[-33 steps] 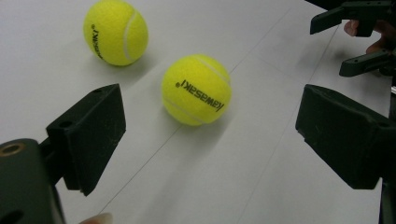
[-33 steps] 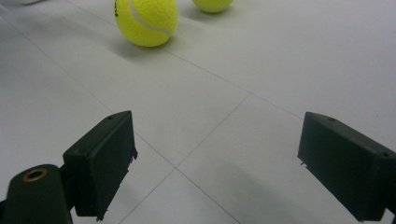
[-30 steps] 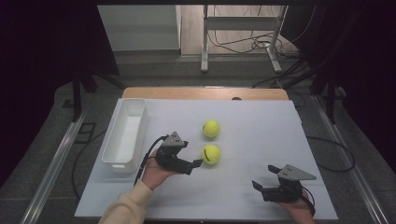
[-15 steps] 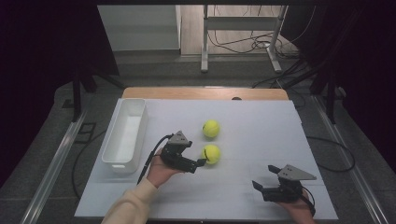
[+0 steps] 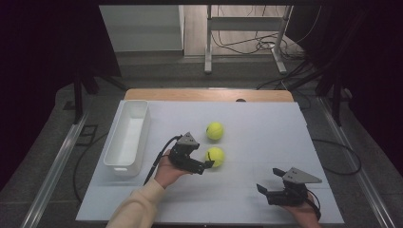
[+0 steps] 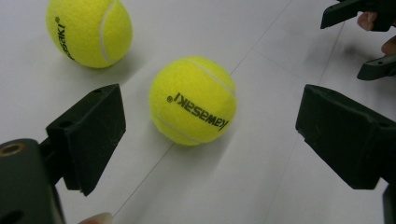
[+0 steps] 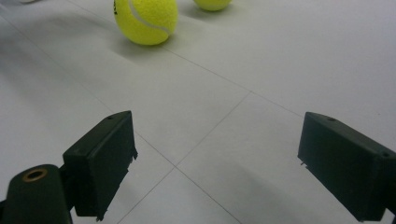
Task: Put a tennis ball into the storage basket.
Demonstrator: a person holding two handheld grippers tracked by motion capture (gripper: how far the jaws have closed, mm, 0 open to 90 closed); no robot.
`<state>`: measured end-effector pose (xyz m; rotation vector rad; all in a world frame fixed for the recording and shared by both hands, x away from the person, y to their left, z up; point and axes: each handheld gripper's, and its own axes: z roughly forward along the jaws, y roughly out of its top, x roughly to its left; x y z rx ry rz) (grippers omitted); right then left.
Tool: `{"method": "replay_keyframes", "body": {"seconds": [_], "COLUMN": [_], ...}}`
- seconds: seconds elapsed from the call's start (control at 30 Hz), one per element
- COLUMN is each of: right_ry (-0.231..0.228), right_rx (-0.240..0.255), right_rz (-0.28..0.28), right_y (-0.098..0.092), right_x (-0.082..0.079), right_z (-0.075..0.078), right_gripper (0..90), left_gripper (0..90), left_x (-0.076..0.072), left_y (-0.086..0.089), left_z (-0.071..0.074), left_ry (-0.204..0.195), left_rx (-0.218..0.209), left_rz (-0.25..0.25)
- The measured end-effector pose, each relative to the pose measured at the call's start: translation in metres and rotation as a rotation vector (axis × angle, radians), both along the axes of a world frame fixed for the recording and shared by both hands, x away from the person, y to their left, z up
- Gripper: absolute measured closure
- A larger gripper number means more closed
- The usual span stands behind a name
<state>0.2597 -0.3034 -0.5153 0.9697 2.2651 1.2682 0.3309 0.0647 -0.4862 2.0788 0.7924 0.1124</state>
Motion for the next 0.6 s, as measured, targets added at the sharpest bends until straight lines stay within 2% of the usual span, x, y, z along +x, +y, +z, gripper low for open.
{"method": "replay_keyframes", "body": {"seconds": [0.6], "right_ry": [0.0], "right_rx": [-0.001], "right_rz": [-0.002], "right_y": [-0.001], "right_x": [0.0], "right_z": [0.0], "right_gripper": [11.4], "left_gripper": [9.4], "left_x": [0.017], "left_y": [-0.015], "left_z": [-0.014], "left_ry": [0.031], "left_rx": [0.032], "left_rz": [-0.014]}}
